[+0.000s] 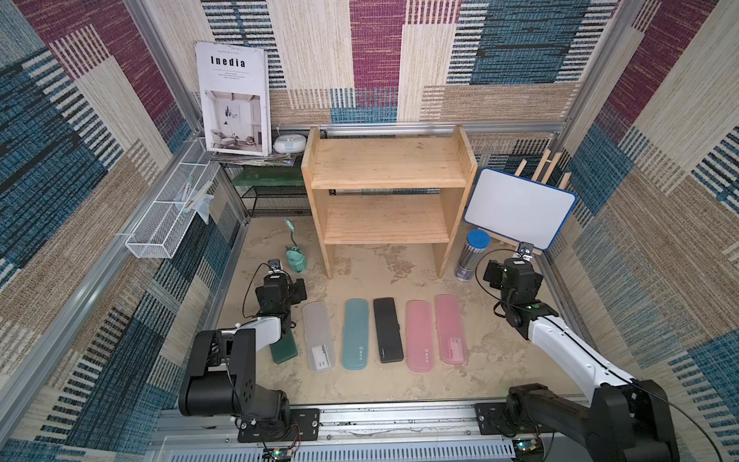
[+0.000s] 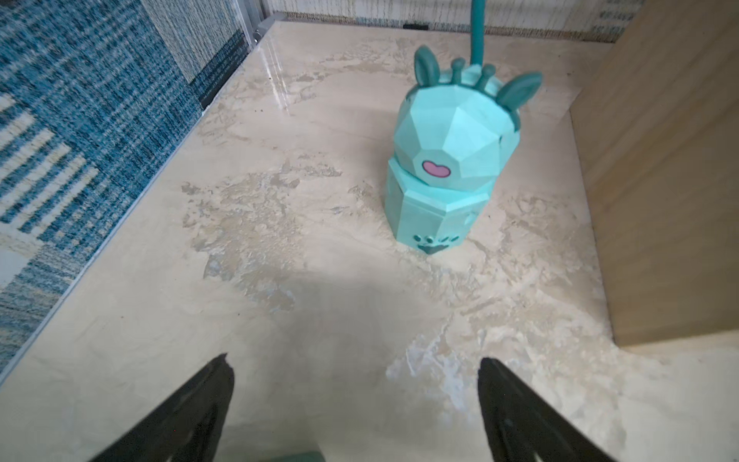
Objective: Remove the pencil cases from the shelf
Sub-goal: Reset both arms
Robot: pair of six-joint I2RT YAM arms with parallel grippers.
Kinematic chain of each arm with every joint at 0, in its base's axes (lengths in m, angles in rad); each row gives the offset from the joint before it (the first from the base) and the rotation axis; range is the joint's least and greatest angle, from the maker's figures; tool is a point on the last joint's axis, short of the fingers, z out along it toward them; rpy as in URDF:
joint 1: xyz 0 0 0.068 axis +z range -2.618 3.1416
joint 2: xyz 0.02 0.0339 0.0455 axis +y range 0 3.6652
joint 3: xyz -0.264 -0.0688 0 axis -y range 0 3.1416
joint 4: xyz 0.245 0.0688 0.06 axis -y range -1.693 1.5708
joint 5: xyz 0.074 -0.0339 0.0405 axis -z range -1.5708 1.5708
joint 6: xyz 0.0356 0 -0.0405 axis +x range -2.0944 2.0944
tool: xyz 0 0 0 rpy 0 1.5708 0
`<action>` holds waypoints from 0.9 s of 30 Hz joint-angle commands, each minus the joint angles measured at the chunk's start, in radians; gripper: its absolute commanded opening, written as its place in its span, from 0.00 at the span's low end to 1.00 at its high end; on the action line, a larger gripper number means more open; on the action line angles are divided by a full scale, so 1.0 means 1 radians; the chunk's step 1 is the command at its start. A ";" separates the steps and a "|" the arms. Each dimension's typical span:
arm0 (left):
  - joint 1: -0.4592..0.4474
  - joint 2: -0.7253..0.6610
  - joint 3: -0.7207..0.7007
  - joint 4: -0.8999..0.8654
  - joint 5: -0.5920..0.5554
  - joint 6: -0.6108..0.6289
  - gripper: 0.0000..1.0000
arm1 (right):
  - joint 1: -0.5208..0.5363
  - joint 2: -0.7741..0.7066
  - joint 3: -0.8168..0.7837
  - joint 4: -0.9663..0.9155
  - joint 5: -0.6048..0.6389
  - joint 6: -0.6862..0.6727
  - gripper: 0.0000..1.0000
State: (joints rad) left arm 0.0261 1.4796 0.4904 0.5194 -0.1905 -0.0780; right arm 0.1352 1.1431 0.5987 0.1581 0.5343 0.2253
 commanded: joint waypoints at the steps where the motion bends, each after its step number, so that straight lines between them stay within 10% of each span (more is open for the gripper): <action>1: -0.012 0.014 0.000 0.122 0.033 0.032 0.99 | -0.027 0.033 -0.010 0.143 -0.046 -0.044 0.99; 20: -0.022 0.044 -0.073 0.272 0.050 0.052 0.99 | -0.126 0.396 -0.362 1.113 -0.407 -0.234 0.99; 27: -0.023 0.043 -0.073 0.270 0.051 0.052 0.99 | -0.131 0.376 -0.344 1.052 -0.419 -0.231 0.99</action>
State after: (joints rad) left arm 0.0032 1.5246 0.4171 0.7612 -0.1501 -0.0368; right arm 0.0051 1.5223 0.2539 1.1595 0.1333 -0.0002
